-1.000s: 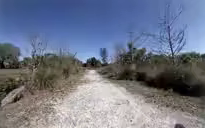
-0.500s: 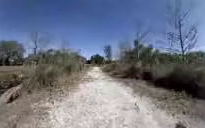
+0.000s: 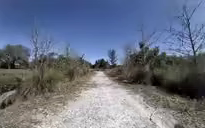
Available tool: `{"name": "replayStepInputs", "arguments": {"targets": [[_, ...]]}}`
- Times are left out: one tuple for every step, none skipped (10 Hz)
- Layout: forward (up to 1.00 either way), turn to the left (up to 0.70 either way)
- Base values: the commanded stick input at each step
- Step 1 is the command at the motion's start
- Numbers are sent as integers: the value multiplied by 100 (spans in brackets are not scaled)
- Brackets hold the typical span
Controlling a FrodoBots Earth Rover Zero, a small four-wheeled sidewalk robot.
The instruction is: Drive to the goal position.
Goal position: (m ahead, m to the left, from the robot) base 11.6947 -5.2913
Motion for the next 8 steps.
{"name": "replayStepInputs", "arguments": {"targets": [[70, 0], [70, 0], [70, 0], [70, 0], [70, 0], [70, 0], [70, 0], [70, 1]]}}
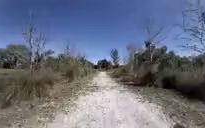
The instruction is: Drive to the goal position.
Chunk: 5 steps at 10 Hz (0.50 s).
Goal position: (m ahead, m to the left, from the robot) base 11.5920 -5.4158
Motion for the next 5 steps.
{"name": "replayStepInputs", "arguments": {"targets": [[70, 1], [70, 1], [70, 2], [70, 2], [70, 2]]}}
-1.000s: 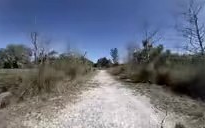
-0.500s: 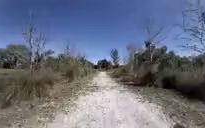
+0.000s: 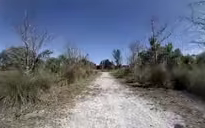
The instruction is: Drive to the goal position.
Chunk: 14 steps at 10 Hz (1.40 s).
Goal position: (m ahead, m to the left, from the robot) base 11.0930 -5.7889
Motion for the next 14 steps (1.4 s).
{"name": "replayStepInputs", "arguments": {"targets": [[70, 2], [70, 2], [70, 2], [70, 2], [70, 2], [70, 2], [70, 1], [70, -3], [70, -6], [70, -9], [70, -11], [70, -12], [70, -11], [70, -11]]}}
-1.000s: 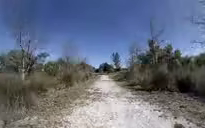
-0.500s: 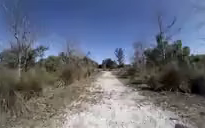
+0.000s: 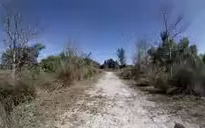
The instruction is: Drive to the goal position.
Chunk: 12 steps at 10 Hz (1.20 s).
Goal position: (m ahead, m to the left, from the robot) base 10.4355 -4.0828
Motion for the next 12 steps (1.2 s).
{"name": "replayStepInputs", "arguments": {"targets": [[70, -10], [70, -9], [70, -8], [70, -8], [70, -8], [70, -14], [70, -12], [70, -9], [70, -7], [70, -6], [70, -4], [70, -3]]}}
